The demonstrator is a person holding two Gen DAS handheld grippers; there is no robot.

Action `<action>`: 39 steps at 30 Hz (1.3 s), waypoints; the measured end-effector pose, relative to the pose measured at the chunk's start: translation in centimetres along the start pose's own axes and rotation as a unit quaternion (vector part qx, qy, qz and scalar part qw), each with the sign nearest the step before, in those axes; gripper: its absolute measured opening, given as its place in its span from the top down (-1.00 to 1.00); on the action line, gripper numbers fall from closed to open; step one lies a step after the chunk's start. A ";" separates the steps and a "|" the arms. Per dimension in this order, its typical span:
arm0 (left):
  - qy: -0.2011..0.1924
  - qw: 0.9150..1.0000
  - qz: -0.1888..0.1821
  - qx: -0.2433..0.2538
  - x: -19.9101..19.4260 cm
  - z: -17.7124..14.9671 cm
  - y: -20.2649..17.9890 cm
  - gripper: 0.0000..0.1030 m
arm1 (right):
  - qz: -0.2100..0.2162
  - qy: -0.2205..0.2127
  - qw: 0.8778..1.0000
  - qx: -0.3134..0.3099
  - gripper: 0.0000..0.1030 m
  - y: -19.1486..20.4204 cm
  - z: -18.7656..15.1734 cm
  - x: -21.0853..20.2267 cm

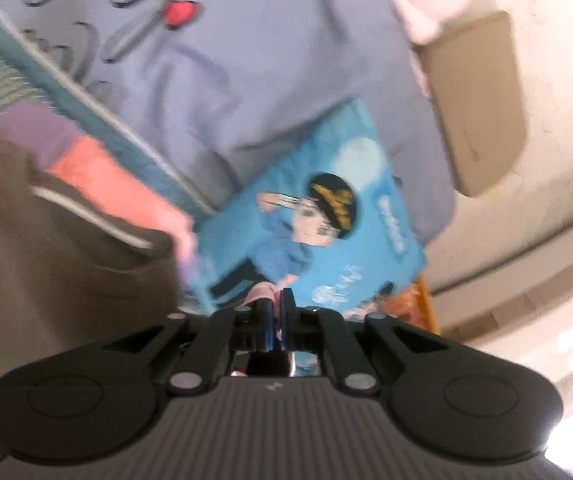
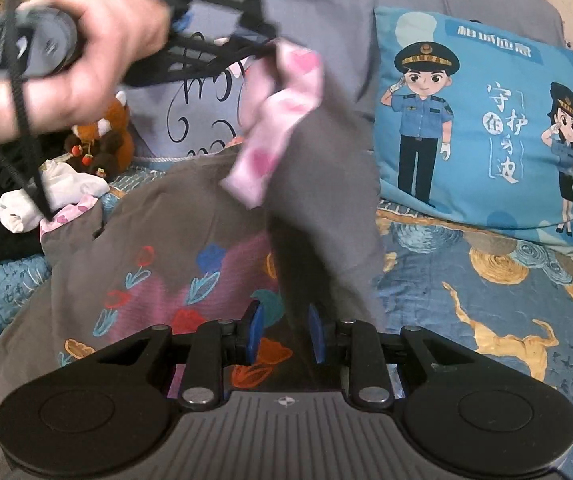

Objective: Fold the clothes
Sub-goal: 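Lay the pink cloth on the shirt and open the left gripper, then regrasp the pink cloth with the left gripper, adjust it, release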

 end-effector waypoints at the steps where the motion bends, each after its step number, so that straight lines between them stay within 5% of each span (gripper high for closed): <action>1: 0.000 1.000 0.018 0.002 -0.3 0.3 0.7 0.92 | 0.000 0.002 1.000 -0.001 0.51 0.1 0.0 -0.1; 9: 0.006 0.998 0.066 -0.004 -2.7 0.4 6.0 0.92 | -0.019 0.022 0.999 -0.018 0.41 0.6 -1.9 -4.4; 17: 0.028 0.995 0.087 0.042 -3.2 0.4 6.7 0.87 | -0.067 0.052 0.996 0.035 0.02 0.0 -5.7 -11.6; 20: 0.039 0.993 0.091 0.071 -3.9 0.2 6.6 0.33 | -0.078 0.067 0.993 0.055 -0.20 -0.1 -6.9 -13.6; 25: 0.047 0.984 0.105 0.138 -5.4 -0.6 5.7 -0.49 | -0.096 0.092 0.987 0.089 -0.23 -0.1 -8.9 -17.1; 30: 0.058 0.981 0.107 0.154 -7.0 -1.4 5.6 -0.59 | -0.115 0.116 0.979 0.118 -0.25 -0.2 -10.5 -19.5; 35: 0.100 0.967 0.122 0.199 -6.2 -4.6 6.1 -0.59 | -0.117 0.124 0.978 0.122 -0.25 0.2 -10.8 -19.9; 39: 0.118 0.969 0.119 0.182 -5.4 -7.0 7.4 -0.55 | -0.120 0.127 0.977 0.123 -0.25 0.5 -10.8 -20.1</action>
Point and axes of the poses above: each gripper's, at about its wrist camera, not at the fingertips, and x roughly the way its jaws point, y to its left, z to its top, the point moved 1 cm from there along x, roughly the way its jaws point, and after that the axes turned 12 degrees about -y, right-handed, at the moved point
